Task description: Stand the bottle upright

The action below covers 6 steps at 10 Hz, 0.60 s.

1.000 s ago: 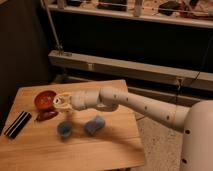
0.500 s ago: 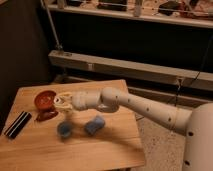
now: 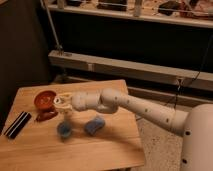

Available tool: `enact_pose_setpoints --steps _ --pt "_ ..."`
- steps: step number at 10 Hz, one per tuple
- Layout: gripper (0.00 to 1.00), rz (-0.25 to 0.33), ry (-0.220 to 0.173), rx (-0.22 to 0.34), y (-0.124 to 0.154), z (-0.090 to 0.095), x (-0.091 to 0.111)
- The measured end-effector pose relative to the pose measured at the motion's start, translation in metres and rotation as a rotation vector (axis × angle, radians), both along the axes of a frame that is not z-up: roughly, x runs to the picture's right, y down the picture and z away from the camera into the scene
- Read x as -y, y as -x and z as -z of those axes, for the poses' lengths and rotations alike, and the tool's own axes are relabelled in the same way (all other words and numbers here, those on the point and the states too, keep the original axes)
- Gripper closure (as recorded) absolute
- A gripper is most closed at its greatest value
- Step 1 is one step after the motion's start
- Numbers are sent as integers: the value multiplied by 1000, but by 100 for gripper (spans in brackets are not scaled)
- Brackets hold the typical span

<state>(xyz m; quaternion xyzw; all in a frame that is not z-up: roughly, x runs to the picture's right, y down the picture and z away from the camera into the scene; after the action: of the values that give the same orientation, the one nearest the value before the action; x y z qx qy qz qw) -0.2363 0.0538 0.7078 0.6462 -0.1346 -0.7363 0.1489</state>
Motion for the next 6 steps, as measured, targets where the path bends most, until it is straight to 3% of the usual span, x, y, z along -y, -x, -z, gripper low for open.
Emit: enact_pose_setpoints --steps 6 --pt "92 -9 48 -14 16 -10 12"
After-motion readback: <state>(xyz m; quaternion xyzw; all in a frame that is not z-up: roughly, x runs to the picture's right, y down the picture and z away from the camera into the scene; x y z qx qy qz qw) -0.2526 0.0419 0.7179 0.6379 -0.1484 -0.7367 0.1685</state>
